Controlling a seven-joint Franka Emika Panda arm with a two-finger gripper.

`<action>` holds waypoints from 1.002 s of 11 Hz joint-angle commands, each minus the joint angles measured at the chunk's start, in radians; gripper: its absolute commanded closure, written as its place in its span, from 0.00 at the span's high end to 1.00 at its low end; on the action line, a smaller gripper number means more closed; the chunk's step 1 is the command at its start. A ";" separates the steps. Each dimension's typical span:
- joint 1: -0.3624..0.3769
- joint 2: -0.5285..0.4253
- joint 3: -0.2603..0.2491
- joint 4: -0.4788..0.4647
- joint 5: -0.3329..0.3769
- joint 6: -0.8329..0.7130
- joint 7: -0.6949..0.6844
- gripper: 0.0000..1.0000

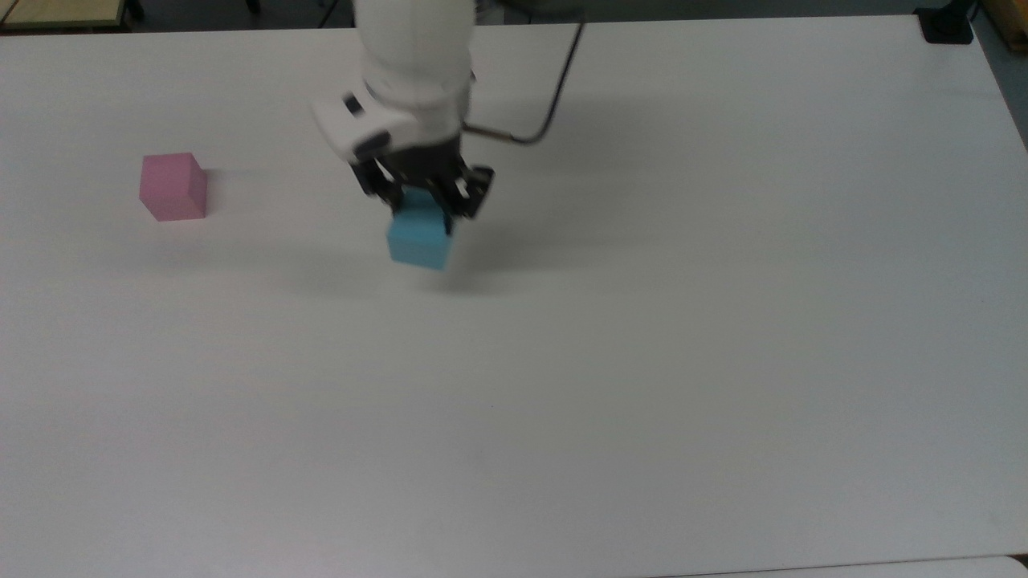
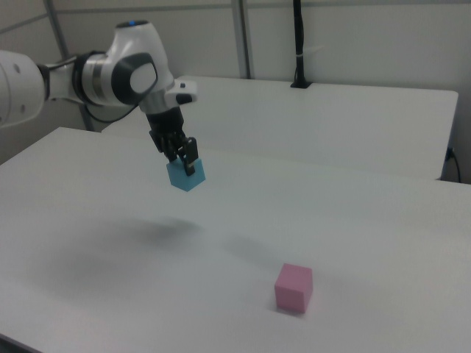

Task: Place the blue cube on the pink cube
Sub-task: 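Lift the light-blue cube and carry it over the pink cube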

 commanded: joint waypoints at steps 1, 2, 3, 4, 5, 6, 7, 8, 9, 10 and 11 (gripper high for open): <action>-0.102 -0.124 0.002 -0.048 -0.002 -0.101 -0.164 0.37; -0.149 -0.155 0.002 -0.048 0.004 -0.124 -0.235 0.37; -0.200 -0.193 0.002 -0.051 0.018 -0.159 -0.321 0.37; -0.259 -0.224 0.002 -0.049 0.053 -0.190 -0.414 0.37; -0.318 -0.252 -0.002 -0.051 0.096 -0.219 -0.529 0.37; -0.362 -0.264 -0.010 -0.051 0.116 -0.250 -0.630 0.37; -0.410 -0.264 -0.010 -0.051 0.118 -0.251 -0.701 0.37; -0.453 -0.261 -0.013 -0.059 0.127 -0.248 -0.763 0.37; -0.493 -0.261 -0.031 -0.086 0.169 -0.227 -0.838 0.37; -0.521 -0.261 -0.054 -0.111 0.208 -0.177 -0.908 0.37; -0.535 -0.256 -0.082 -0.138 0.216 -0.122 -0.958 0.37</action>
